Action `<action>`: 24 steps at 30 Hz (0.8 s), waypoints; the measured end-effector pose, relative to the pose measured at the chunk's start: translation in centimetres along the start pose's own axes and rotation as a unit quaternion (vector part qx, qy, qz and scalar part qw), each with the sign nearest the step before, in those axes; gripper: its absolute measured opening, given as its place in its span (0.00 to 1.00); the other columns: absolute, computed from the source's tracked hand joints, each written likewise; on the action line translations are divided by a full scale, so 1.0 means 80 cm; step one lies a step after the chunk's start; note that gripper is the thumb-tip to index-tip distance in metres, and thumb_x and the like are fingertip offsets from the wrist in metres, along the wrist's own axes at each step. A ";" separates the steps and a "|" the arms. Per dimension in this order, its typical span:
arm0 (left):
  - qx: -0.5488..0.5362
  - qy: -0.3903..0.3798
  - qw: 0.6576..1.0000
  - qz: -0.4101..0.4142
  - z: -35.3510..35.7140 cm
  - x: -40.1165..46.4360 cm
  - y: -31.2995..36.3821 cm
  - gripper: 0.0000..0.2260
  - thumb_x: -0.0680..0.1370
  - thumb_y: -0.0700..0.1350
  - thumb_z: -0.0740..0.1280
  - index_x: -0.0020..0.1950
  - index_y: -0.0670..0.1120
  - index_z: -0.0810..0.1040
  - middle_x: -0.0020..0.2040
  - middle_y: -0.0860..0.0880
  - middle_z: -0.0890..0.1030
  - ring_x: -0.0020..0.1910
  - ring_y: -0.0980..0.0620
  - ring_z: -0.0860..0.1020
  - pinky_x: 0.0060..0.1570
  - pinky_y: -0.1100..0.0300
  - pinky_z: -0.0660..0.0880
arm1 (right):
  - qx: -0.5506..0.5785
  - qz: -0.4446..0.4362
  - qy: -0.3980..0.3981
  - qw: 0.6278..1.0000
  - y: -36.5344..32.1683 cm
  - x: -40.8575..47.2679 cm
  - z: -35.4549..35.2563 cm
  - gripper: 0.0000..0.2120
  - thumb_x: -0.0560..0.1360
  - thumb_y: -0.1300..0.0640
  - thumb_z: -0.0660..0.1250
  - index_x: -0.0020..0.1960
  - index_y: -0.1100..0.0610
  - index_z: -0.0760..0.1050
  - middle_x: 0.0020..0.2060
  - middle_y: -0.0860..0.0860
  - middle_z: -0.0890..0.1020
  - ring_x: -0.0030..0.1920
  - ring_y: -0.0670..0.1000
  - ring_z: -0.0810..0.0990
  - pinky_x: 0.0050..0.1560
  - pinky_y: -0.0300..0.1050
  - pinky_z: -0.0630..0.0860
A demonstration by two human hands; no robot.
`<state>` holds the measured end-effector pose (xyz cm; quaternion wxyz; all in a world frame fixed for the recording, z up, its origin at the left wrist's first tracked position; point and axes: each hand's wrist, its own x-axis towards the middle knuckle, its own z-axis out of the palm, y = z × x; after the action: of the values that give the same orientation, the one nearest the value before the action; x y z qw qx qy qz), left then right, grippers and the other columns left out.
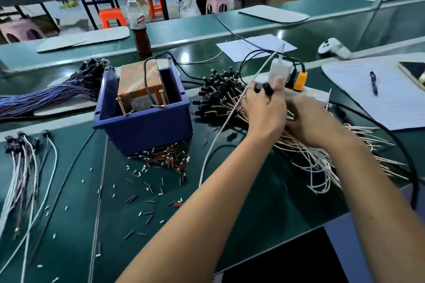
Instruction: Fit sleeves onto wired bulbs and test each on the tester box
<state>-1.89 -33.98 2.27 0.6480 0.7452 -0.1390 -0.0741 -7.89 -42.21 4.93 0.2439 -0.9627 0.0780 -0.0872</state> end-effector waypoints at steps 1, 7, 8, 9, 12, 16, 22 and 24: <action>0.011 -0.004 1.000 -0.007 -0.007 0.002 -0.002 0.35 0.78 0.71 0.56 0.73 0.48 0.77 0.80 0.49 0.59 0.81 0.50 0.51 0.81 0.44 0.49 | -0.008 0.004 0.023 1.000 0.004 0.004 0.003 0.10 0.77 0.66 0.70 0.56 0.59 0.85 0.45 0.55 0.86 0.41 0.48 0.79 0.42 0.29 0.70; 0.199 0.011 0.974 0.107 -0.047 0.016 -0.027 0.36 0.73 0.68 0.72 0.77 0.53 0.70 0.83 0.48 0.50 0.81 0.49 0.45 0.79 0.42 0.49 | -0.129 0.061 0.037 0.989 0.023 0.025 -0.004 0.12 0.84 0.56 0.64 0.47 0.53 0.84 0.39 0.54 0.84 0.44 0.58 0.81 0.44 0.51 0.76; 0.233 0.029 0.963 0.132 -0.053 0.020 -0.030 0.36 0.75 0.68 0.71 0.78 0.53 0.68 0.84 0.49 0.48 0.81 0.49 0.44 0.79 0.42 0.48 | -0.137 0.073 0.029 0.987 0.022 0.030 -0.006 0.13 0.84 0.53 0.64 0.45 0.52 0.83 0.38 0.54 0.83 0.42 0.58 0.81 0.40 0.49 0.74; 0.265 0.046 0.950 0.158 -0.060 0.023 -0.033 0.34 0.77 0.66 0.69 0.79 0.52 0.67 0.84 0.49 0.46 0.82 0.49 0.42 0.79 0.43 0.46 | -0.141 0.081 0.028 0.986 0.019 0.036 -0.006 0.15 0.85 0.51 0.64 0.43 0.53 0.81 0.39 0.54 0.83 0.41 0.58 0.81 0.38 0.48 0.72; 0.356 0.081 0.898 0.244 -0.076 0.029 -0.040 0.29 0.80 0.53 0.66 0.80 0.51 0.65 0.85 0.50 0.46 0.83 0.48 0.41 0.79 0.47 0.39 | -0.148 0.081 0.046 0.985 0.009 0.064 0.004 0.14 0.85 0.48 0.64 0.46 0.54 0.82 0.42 0.58 0.83 0.45 0.62 0.81 0.42 0.48 0.73; 0.492 0.025 0.812 0.314 -0.084 0.031 -0.051 0.31 0.77 0.47 0.54 0.83 0.51 0.62 0.85 0.51 0.54 0.84 0.47 0.44 0.82 0.48 0.40 | -0.152 0.045 0.060 0.986 -0.010 0.094 0.026 0.14 0.85 0.52 0.61 0.53 0.59 0.82 0.47 0.62 0.83 0.50 0.64 0.82 0.44 0.49 0.72; 0.545 -0.014 0.776 0.317 -0.093 0.043 -0.060 0.30 0.80 0.48 0.53 0.83 0.46 0.61 0.83 0.50 0.61 0.84 0.47 0.47 0.82 0.48 0.39 | -0.120 0.026 -0.002 0.992 -0.016 0.092 0.020 0.17 0.76 0.54 0.75 0.65 0.52 0.81 0.55 0.56 0.86 0.57 0.59 0.82 0.56 0.50 0.79; 0.567 -0.012 0.760 0.316 -0.091 0.044 -0.059 0.28 0.83 0.50 0.53 0.83 0.46 0.62 0.83 0.50 0.61 0.84 0.46 0.47 0.82 0.46 0.40 | -0.128 0.049 -0.045 0.990 -0.012 0.085 0.007 0.25 0.72 0.54 0.80 0.68 0.51 0.79 0.57 0.55 0.84 0.55 0.56 0.81 0.58 0.47 0.77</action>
<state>4.12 -27.58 -1.02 0.0921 0.8893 -0.3910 0.2187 -1.09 -42.47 5.81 0.1263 -0.9839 0.1248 -0.0207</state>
